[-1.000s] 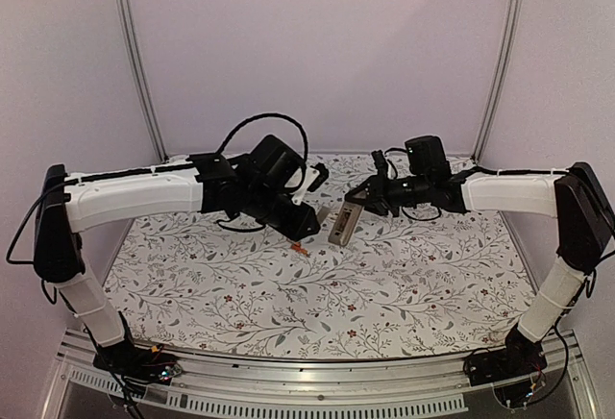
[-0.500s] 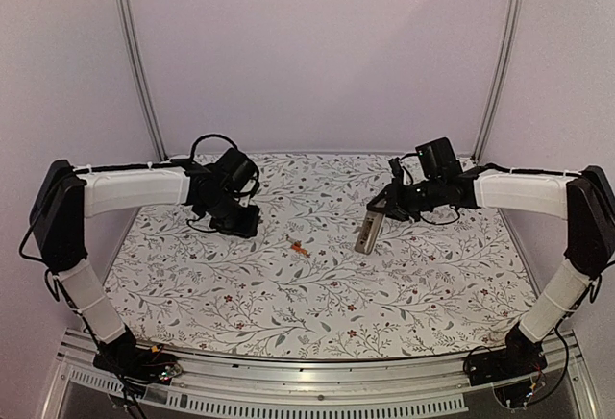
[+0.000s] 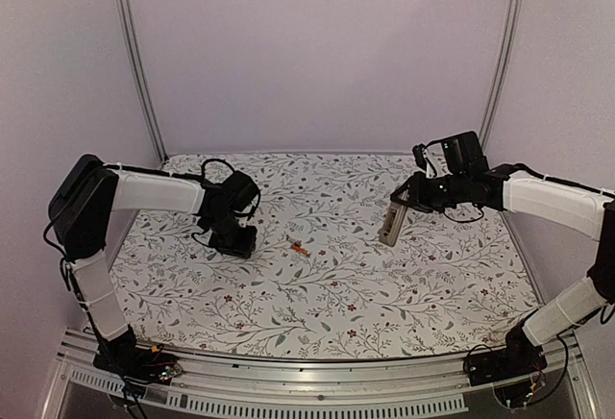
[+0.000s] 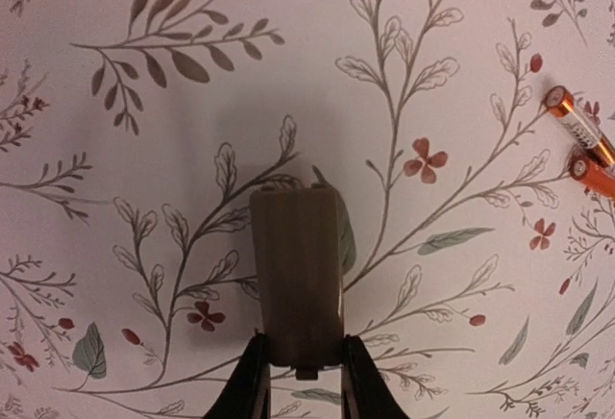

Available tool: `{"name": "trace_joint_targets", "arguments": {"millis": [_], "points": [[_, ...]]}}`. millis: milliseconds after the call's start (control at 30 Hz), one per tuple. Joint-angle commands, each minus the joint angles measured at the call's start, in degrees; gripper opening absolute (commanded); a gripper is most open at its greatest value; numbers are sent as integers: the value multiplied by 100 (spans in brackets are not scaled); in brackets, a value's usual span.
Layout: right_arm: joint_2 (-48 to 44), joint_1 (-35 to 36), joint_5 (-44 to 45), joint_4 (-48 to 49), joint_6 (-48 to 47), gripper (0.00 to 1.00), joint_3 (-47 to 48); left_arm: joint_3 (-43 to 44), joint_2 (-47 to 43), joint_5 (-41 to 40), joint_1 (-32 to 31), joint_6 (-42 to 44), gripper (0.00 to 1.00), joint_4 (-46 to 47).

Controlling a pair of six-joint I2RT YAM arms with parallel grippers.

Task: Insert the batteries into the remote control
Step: Place the battery cover at the center of the board.

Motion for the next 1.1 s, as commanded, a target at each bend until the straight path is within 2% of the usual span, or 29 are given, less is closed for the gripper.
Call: {"name": "trace_joint_targets", "arguments": {"millis": [0,133,267,333,400,567,800,967,1067], "points": [[-189,0,-60,-256,-427,0,-45,-115,199,15,118,-65,11,125],[-311,-12,-390,-441,-663,0,3,-153,297,33,136,-74,12,152],[-452,-22,-349,-534,-654,0,-4,-136,358,109,147,-92,19,186],[-490,-46,-448,-551,-628,0,6,-151,326,122,147,-101,26,201],[-562,-63,-718,-488,-649,0,-41,-165,201,190,147,-110,37,216],[-1108,-64,-1250,60,-869,0,-369,-311,-537,162,130,-19,66,334],[-1560,-64,-1520,776,-1189,0,-526,-453,-1557,398,49,437,85,691],[-1413,-66,-2156,2175,-493,0,-782,-747,-2331,522,-169,697,90,1462],[-1081,-66,-2518,2333,-182,0,-635,-1142,-2866,603,-294,665,94,2150]]}}
